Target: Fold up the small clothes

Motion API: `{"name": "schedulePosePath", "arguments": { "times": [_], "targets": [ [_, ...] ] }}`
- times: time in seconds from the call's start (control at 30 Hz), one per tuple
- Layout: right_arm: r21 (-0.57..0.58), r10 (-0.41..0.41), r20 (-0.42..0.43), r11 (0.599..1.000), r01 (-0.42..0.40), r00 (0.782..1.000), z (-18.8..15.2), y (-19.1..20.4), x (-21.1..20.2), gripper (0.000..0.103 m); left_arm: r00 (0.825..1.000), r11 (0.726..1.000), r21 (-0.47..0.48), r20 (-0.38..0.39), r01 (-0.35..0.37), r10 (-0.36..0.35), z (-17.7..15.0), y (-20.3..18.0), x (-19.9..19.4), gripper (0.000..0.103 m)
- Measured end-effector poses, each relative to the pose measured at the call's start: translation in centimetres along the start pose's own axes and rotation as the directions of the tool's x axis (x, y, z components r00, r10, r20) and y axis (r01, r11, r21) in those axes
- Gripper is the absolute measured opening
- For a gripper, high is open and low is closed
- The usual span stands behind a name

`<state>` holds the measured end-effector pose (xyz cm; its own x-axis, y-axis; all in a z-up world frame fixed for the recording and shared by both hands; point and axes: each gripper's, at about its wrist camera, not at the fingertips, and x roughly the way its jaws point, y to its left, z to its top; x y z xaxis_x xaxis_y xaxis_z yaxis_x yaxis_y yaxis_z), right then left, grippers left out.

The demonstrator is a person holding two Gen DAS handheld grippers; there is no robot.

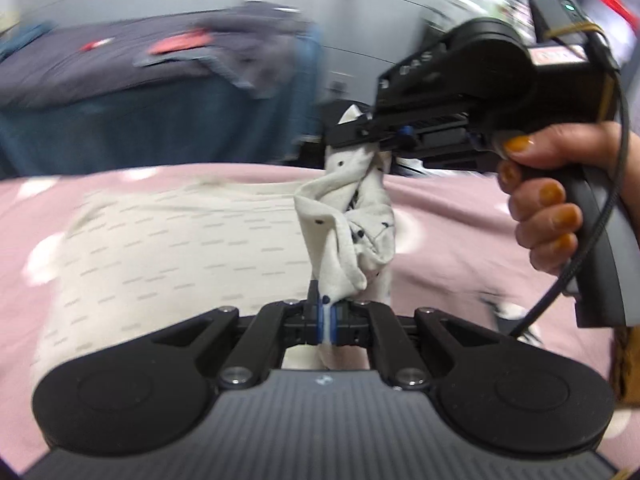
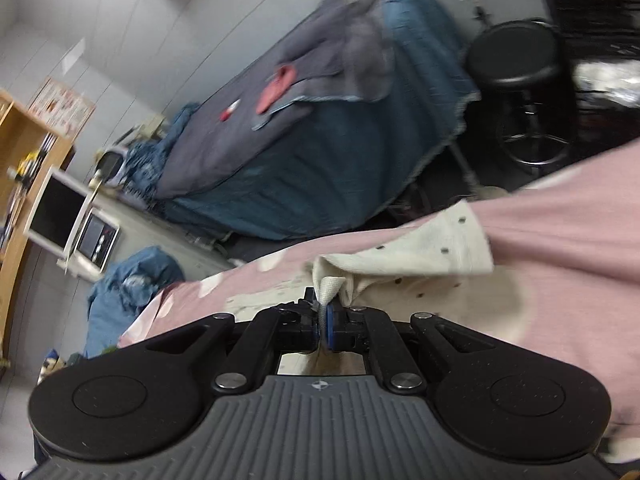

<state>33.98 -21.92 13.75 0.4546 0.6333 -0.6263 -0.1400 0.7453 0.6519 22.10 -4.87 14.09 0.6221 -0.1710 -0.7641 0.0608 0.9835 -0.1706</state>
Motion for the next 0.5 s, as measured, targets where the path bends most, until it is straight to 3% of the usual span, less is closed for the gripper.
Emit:
{"name": "schedulePosePath", "arguments": {
  "times": [0.13, 0.23, 0.4, 0.5],
  "targets": [
    [-0.081, 0.037, -0.073, 0.996, -0.043, 0.997, -1.4, 6.1, 6.1, 0.008, 0.997, 0.99, -0.118, 0.013, -0.074, 0.076, -1.4, 6.9, -2.2, 0.003],
    [-0.158, 0.008, -0.118, 0.987, -0.027, 0.993, -3.1, 10.4, 10.4, 0.008, 0.993, 0.975, -0.189, -0.008, -0.116, 0.117, -2.9, 11.8, -3.5, 0.003],
    [-0.284, -0.084, -0.162, 0.958, 0.035, 0.983, -6.1, 15.3, 15.8, 0.008, 0.992, 0.94, -0.315, -0.056, -0.127, 0.115, -5.5, 18.1, -4.2, 0.003],
    [-0.306, -0.11, -0.187, 0.951, 0.048, 0.976, -7.3, 16.3, 17.7, 0.008, 0.992, 0.931, -0.345, -0.078, -0.122, 0.101, -6.9, 19.8, -4.2, 0.003]
  ]
}}
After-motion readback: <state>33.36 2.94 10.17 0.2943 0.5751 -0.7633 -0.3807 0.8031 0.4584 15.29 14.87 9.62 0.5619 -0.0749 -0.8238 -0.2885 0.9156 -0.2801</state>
